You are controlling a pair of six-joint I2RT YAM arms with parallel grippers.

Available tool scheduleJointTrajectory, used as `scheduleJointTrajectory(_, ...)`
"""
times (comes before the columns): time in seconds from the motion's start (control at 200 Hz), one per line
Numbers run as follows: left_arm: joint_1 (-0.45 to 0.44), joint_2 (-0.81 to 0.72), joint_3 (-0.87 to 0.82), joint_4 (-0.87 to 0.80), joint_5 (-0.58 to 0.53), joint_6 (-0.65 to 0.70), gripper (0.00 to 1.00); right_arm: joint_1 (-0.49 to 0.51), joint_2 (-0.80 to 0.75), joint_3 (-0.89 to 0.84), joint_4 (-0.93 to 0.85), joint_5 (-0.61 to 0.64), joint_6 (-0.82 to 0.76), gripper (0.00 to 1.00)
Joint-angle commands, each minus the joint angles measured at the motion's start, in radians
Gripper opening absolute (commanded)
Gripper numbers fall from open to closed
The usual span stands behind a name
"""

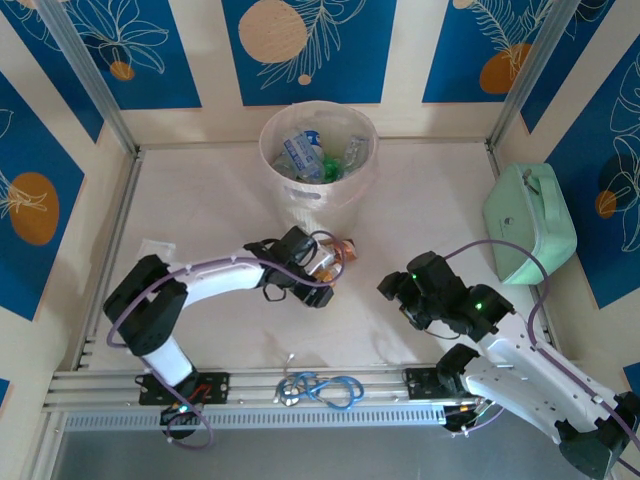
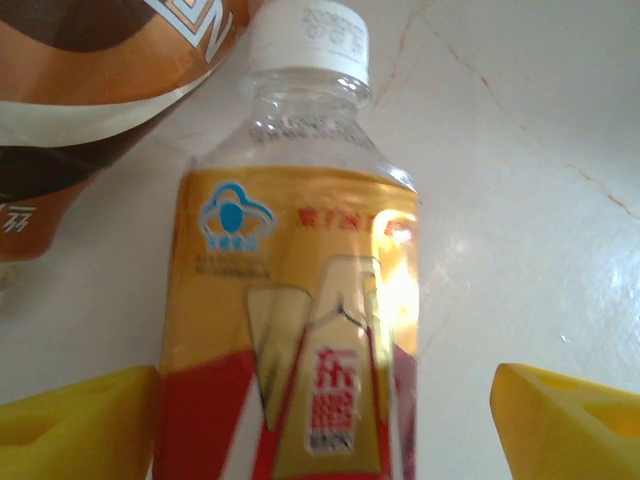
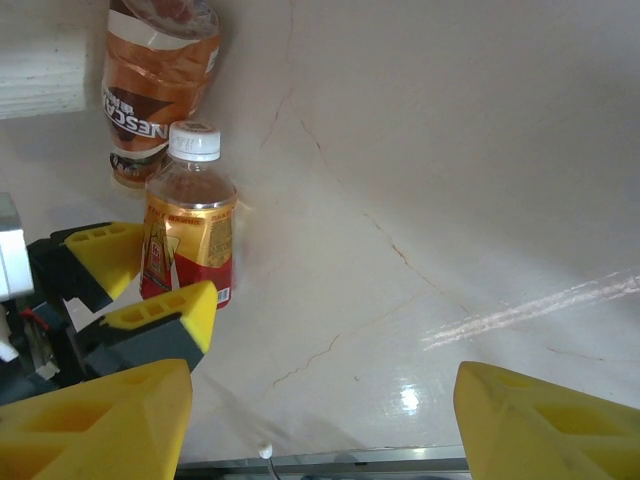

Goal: Put the plastic bottles in the bin

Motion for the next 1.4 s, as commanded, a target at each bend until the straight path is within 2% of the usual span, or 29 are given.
scheduleJointTrajectory(0.0,-0.007,0.047,0.045,-0.060,-0.006,0.011,0.80,-0.005,-0.023,-0.009,-0.023,-0.008,-0.009,0.70)
scheduleJointTrajectory(0.14,-0.009,0.073,0.066,-0.080,-0.016,0.010,0.76,-0.012,-0.045,-0.012,-0.036,-0.004,-0.006,0.70)
scheduleJointTrajectory(0.315,-0.015,0.050,0.067,-0.095,-0.030,0.004,0.66,-0.023,-0.056,-0.009,-0.042,-0.009,-0.010,0.69)
scheduleJointTrajectory(0.58,-0.026,-0.071,0.010,-0.086,-0.015,-0.031,0.58,-0.045,-0.054,0.037,-0.062,-0.006,-0.044,0.67)
scheduleJointTrajectory(0.685,-0.028,-0.169,-0.011,-0.077,0.044,-0.084,0.58,-0.058,-0.045,0.078,-0.041,-0.038,-0.106,0.67)
scheduleJointTrajectory(0.845,-0.025,-0.391,-0.059,0.025,0.177,-0.320,0.61,-0.039,0.009,0.180,0.090,-0.173,-0.287,0.69)
scheduleJointTrajectory(0.99,-0.020,-0.534,-0.107,0.223,0.274,-0.557,0.64,0.059,0.100,0.318,0.107,-0.137,-0.373,0.73)
scheduleJointTrajectory(1.191,-0.016,-0.545,-0.209,0.633,0.413,-0.899,0.64,0.236,0.232,0.479,0.214,-0.081,-0.485,0.77)
scheduleJointTrajectory(1.331,-0.012,-0.532,-0.250,0.901,0.477,-1.075,0.63,0.239,0.275,0.523,0.257,-0.087,-0.492,0.78)
scheduleJointTrajectory(1.396,-0.010,-0.535,-0.254,0.959,0.487,-1.115,0.63,0.227,0.276,0.532,0.266,-0.088,-0.491,0.78)
